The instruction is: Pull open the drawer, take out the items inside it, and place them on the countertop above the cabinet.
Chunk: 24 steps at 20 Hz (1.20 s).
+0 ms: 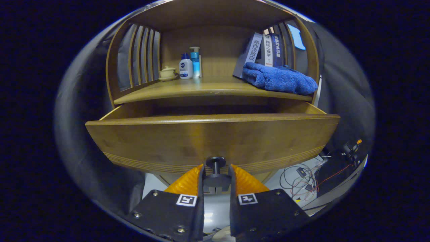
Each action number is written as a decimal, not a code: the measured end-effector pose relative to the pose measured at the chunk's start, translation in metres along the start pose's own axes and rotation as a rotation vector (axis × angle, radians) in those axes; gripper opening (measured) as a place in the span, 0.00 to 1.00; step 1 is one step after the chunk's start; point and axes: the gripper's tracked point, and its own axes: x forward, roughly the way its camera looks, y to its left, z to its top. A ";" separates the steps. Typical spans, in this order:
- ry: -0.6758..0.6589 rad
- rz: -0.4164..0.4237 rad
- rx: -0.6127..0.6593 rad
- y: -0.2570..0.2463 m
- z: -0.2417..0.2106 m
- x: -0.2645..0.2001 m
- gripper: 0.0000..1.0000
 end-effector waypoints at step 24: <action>0.027 -0.112 0.016 -0.010 -0.037 -0.106 0.58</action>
